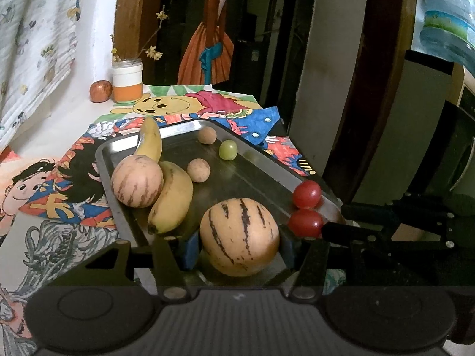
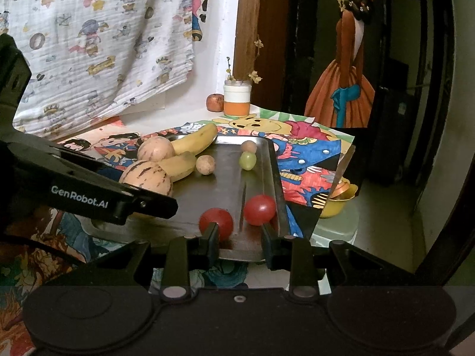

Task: Organize fruits
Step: 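Open the left tool and lift both tools away from the tray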

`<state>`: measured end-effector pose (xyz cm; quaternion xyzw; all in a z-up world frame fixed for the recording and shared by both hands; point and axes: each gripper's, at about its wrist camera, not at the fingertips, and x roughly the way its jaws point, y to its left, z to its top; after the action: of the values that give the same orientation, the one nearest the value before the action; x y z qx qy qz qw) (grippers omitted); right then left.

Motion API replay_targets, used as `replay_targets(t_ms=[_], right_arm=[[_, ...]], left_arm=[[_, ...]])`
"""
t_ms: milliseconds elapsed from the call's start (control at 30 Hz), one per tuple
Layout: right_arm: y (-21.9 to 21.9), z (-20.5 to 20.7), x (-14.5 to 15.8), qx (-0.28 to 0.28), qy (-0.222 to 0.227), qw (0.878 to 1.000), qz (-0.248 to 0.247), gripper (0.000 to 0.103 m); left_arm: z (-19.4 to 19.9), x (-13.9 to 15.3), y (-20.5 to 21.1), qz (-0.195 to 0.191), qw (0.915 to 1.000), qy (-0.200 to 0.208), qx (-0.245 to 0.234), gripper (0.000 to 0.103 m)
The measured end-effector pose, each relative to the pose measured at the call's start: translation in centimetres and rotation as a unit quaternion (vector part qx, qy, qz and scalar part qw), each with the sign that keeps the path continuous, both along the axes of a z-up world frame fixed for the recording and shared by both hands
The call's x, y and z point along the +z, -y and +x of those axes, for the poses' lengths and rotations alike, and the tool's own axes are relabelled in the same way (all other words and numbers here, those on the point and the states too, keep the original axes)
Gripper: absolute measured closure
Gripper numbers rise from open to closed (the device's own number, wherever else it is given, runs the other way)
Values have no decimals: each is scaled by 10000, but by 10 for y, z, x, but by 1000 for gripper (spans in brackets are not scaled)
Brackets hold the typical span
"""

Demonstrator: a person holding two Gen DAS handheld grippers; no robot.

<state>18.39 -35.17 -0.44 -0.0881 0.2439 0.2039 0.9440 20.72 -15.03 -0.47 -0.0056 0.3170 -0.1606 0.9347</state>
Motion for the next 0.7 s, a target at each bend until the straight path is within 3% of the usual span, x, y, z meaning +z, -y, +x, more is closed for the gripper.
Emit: replay_targets(t_ms=[433,700], right_arm=[[5,-10,2,-135,21,9998,134,69],[8,-14,-1,-207,11,9996,202,62]], left_arm=[[-9,1,7,225,9994,-259,-57,45],[-13,3,7,246,9993,-274,20,44]])
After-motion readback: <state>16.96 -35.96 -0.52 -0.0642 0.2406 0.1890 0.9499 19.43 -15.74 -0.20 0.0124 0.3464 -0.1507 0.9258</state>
